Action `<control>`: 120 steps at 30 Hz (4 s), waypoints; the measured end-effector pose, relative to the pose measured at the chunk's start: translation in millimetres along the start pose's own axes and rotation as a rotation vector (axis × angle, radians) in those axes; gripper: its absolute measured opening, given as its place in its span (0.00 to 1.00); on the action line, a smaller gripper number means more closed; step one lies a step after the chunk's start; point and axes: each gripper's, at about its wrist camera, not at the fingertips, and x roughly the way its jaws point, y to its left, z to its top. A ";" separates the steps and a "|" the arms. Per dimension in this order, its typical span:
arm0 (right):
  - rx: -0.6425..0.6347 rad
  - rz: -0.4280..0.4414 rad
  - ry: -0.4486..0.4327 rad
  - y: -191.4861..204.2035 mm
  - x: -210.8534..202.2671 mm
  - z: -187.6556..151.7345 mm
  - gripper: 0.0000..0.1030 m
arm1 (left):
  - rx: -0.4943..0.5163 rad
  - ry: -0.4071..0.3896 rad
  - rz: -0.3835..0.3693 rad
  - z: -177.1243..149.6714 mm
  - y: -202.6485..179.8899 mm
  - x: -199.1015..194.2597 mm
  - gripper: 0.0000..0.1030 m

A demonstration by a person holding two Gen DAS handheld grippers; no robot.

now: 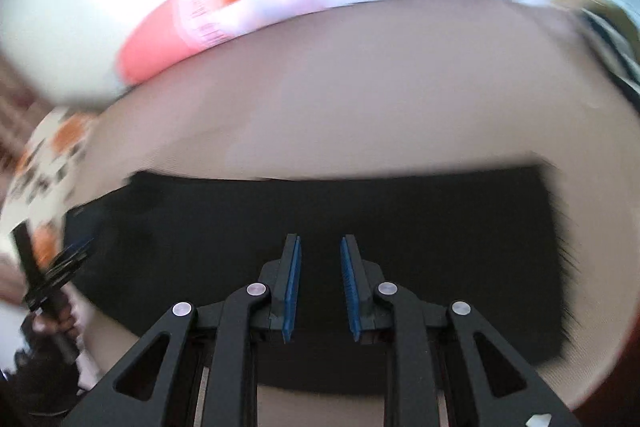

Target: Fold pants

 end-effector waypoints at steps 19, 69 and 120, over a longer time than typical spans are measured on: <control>-0.593 0.314 0.369 238.1 184.3 90.8 0.36 | -0.137 -0.004 -0.023 -18.2 52.3 -11.2 0.64; -0.211 -0.163 -0.015 117.0 119.1 24.6 0.29 | 0.217 0.135 -0.129 58.1 -100.8 122.4 0.25; 0.420 0.191 0.054 -265.0 -35.0 -58.2 0.28 | 0.050 0.158 0.049 -29.2 -79.9 54.4 0.73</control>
